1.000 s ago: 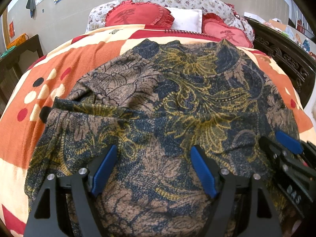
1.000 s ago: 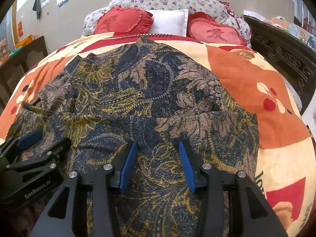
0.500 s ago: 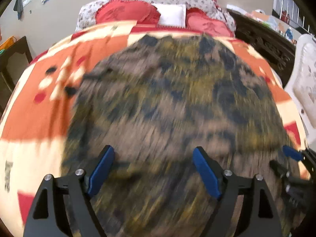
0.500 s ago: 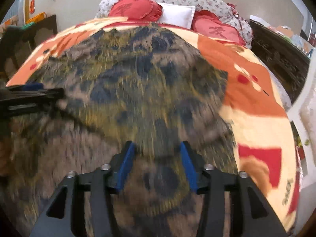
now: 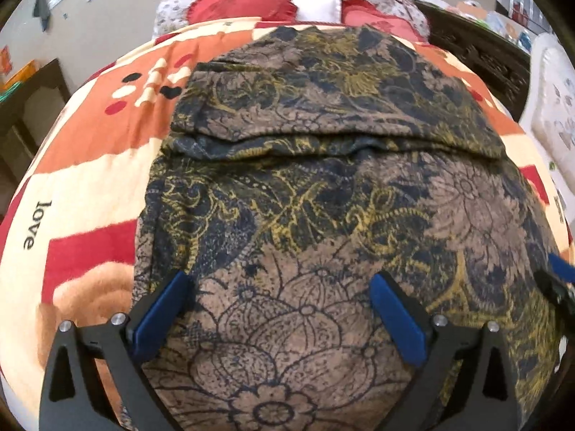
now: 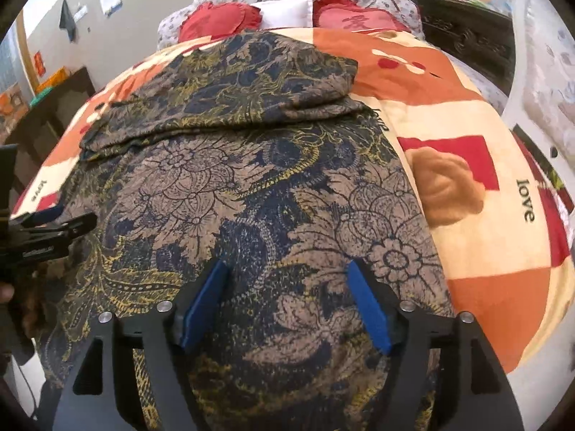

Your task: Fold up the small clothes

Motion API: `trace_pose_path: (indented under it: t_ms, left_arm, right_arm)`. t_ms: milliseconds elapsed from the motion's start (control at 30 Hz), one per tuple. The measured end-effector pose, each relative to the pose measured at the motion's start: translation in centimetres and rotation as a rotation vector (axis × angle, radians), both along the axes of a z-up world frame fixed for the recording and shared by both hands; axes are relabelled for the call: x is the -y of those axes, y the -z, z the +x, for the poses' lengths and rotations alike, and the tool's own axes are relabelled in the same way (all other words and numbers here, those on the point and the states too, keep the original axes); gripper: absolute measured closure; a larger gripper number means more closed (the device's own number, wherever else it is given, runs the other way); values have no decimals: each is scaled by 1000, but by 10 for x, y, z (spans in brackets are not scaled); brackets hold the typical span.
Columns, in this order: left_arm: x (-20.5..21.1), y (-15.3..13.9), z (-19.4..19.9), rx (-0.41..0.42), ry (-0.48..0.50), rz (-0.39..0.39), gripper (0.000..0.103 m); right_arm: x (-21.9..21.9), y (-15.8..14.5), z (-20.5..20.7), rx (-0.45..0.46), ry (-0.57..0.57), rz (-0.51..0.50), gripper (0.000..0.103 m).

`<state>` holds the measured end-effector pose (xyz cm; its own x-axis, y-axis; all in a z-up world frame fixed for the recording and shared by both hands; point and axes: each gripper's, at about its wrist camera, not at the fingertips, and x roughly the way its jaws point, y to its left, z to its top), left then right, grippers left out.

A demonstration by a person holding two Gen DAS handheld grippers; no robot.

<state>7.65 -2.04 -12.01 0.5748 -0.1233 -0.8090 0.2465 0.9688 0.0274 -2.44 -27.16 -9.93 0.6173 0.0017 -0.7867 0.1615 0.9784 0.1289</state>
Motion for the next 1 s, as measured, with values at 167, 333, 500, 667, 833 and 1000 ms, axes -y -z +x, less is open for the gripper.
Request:
trace_pose_path:
  t_ms: [167, 333, 500, 667, 833, 1000]
  left_arm:
    - [1, 0, -1, 14, 12, 5, 0]
    - [5, 0, 0, 1, 28, 24, 0]
    - [-4, -2, -2, -27, 28, -30, 0]
    - [-24, -10, -33, -75, 93, -85, 0]
    - [-88, -35, -74, -92, 91, -202, 0]
    - [-132, -25, -110, -167, 99, -293, 0]
  right_arm:
    - [11, 2, -10, 54, 5, 82, 30]
    - [8, 6, -8, 51, -62, 54, 28]
    - [3, 8, -10, 64, -56, 22, 27]
    - [3, 8, -9, 53, -72, 20, 27]
    - [4, 9, -9, 60, -82, 23, 26]
    - [5, 9, -12, 78, -79, 24, 26]
